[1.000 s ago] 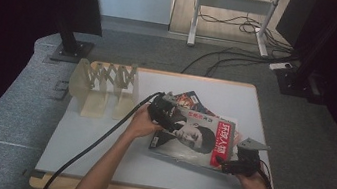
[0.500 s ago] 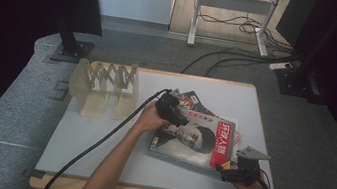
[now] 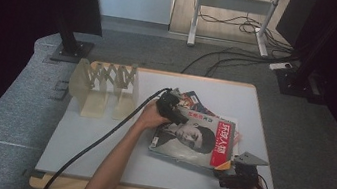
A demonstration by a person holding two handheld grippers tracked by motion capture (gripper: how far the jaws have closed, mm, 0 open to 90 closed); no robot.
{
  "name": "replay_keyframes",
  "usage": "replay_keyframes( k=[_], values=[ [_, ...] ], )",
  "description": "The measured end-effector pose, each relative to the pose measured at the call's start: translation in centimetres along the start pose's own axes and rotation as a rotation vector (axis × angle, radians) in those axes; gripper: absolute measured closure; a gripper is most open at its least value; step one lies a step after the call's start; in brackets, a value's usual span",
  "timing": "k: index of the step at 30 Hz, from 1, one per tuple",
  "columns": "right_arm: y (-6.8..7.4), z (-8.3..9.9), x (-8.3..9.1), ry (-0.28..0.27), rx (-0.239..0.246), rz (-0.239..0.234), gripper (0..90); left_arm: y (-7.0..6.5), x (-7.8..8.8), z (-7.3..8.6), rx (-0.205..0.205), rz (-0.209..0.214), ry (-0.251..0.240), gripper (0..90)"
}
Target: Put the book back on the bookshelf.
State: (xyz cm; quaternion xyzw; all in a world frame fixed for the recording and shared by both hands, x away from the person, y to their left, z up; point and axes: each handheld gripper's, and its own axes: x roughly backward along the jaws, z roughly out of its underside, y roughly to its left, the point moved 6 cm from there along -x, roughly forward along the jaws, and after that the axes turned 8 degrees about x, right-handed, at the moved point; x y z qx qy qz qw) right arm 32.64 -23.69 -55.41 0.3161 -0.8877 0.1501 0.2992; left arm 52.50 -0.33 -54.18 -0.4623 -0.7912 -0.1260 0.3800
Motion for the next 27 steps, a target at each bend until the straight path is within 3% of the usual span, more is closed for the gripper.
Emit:
replay_keyframes(
  k=[13, 27],
  values=[
    [-0.9, 0.8, -0.2, 0.02, 0.0, 0.038, 0.0, -0.4, 0.8, 0.9, 0.015, -0.023, 0.024, 0.0],
    [-3.5, 0.7, 0.1, 0.043, -0.007, 0.117, 0.0, -1.2, 2.5, 3.1, 0.062, -0.049, 0.011, 0.0]
  ],
)
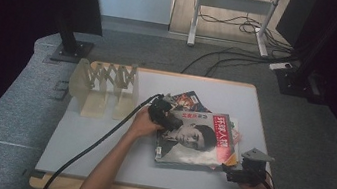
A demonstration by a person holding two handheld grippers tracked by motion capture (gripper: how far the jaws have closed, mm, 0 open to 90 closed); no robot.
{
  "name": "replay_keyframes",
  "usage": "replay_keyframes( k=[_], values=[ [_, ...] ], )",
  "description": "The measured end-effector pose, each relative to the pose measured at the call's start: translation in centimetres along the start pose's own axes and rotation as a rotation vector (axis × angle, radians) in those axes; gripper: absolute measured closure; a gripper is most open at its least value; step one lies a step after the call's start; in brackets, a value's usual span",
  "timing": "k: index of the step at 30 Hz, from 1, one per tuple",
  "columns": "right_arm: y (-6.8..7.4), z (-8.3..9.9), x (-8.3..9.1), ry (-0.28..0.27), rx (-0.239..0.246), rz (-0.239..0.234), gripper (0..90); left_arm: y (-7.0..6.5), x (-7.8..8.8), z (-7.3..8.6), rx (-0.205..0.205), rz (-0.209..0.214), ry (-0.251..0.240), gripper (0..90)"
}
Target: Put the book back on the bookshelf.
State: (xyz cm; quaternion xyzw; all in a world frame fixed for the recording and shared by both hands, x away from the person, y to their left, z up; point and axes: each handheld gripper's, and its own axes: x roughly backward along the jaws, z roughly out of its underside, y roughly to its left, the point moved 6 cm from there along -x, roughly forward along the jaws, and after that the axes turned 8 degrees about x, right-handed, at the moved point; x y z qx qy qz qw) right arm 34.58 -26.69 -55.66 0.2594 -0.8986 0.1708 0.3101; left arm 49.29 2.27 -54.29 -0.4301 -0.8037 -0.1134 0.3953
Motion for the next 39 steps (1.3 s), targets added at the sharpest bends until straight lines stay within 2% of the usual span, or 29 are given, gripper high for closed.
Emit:
replay_keyframes(
  k=[14, 20, 27, 39],
  values=[
    [-1.9, -0.5, -0.4, 0.022, -0.016, 0.049, 0.6, -1.0, 1.7, 2.1, 0.038, -0.026, 0.007, 0.0],
    [-2.7, -0.7, -1.0, 0.038, -0.024, 0.062, 0.7, -1.5, 2.3, 3.1, 0.033, -0.032, 0.011, 0.0],
    [-3.8, -1.2, -1.6, 0.031, -0.037, 0.088, 0.9, -2.2, 2.9, 4.1, 0.009, -0.034, 0.025, 0.0],
    [-5.3, -2.0, -2.7, 0.039, -0.052, 0.113, 0.5, -3.4, 3.9, 5.7, -0.006, -0.014, 0.021, 1.7]
  ],
)
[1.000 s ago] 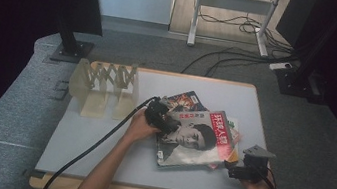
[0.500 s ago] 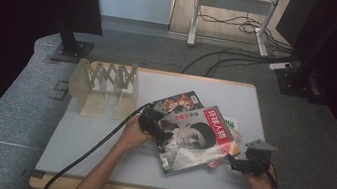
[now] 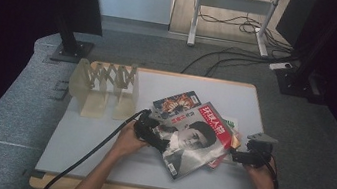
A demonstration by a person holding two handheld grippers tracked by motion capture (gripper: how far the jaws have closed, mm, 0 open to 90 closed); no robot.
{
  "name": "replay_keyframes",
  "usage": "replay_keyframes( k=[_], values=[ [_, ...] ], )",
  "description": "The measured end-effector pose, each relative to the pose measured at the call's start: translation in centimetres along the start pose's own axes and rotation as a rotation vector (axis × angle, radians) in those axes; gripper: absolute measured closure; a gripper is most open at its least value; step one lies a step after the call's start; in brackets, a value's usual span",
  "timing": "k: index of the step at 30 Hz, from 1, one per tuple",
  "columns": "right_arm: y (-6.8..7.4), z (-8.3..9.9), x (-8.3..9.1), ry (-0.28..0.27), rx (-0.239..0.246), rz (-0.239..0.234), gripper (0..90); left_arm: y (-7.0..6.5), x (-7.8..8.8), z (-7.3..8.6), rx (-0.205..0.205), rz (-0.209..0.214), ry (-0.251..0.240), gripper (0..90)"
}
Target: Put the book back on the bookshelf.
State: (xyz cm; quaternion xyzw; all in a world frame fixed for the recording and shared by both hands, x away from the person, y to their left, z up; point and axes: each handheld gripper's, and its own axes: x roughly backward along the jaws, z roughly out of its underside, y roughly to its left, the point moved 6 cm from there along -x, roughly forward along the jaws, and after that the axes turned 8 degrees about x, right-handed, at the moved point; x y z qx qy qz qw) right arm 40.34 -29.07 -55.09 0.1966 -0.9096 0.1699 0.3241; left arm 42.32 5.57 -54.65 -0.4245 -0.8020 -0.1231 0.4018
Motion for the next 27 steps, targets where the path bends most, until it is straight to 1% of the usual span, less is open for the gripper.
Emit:
replay_keyframes(
  k=[3, 7, 12, 17, 27],
  values=[
    [-0.3, -0.3, -0.3, 0.005, 0.001, 0.008, 0.5, -0.3, 0.2, 0.4, 0.002, 0.007, -0.003, 2.1],
    [-0.7, -0.7, -0.8, 0.015, 0.002, 0.017, 0.4, -0.7, 0.4, 1.0, 0.021, 0.04, -0.009, 3.8],
    [-1.2, -1.3, -1.4, 0.02, -0.003, 0.024, 0.7, -1.3, 0.7, 1.7, 0.021, 0.059, -0.017, 4.2],
    [-1.6, -1.9, -2.1, 0.022, -0.015, 0.028, 1.3, -2.1, 1.0, 2.3, -0.002, 0.061, -0.019, 4.1],
    [-2.3, -2.8, -3.6, 0.022, -0.05, 0.021, 2.0, -3.8, 1.4, 3.6, -0.023, 0.066, -0.034, 4.0]
  ],
)
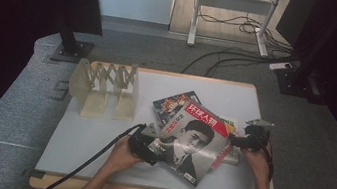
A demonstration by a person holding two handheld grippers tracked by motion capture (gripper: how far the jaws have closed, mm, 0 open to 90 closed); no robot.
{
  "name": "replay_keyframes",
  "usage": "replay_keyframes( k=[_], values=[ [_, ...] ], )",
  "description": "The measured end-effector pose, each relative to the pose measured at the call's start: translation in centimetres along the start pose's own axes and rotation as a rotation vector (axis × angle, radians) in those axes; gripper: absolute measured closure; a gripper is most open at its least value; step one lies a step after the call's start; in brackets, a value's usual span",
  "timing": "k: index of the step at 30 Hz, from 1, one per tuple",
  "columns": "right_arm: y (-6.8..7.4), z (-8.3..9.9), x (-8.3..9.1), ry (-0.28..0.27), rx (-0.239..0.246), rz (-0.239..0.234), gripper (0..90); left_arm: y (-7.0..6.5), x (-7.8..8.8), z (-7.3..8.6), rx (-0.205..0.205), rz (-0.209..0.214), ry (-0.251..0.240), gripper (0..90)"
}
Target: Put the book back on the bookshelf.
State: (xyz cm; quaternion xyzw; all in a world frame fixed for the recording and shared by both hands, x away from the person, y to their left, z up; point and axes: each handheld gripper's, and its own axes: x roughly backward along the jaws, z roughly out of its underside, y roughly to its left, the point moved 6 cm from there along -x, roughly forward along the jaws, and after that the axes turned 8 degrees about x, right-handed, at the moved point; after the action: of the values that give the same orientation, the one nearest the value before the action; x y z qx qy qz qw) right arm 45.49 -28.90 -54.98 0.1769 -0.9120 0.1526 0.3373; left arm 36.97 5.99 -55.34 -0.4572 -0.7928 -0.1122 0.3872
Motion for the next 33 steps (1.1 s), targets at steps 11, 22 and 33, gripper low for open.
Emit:
replay_keyframes(
  k=[11, 22, 33],
  values=[
    [-0.3, -1.0, -1.0, 0.002, -0.018, 0.002, 5.4, -0.9, 0.2, 0.6, -0.007, 0.038, -0.021, 2.3],
    [0.0, -0.6, 0.9, -0.034, -0.015, -0.033, 5.0, -0.1, 1.9, 1.8, -0.03, 0.029, -0.061, 14.8],
    [1.2, 0.5, 2.7, -0.052, 0.004, -0.073, 5.5, 0.0, 3.6, 3.6, -0.061, 0.045, -0.101, 46.1]
  ],
)
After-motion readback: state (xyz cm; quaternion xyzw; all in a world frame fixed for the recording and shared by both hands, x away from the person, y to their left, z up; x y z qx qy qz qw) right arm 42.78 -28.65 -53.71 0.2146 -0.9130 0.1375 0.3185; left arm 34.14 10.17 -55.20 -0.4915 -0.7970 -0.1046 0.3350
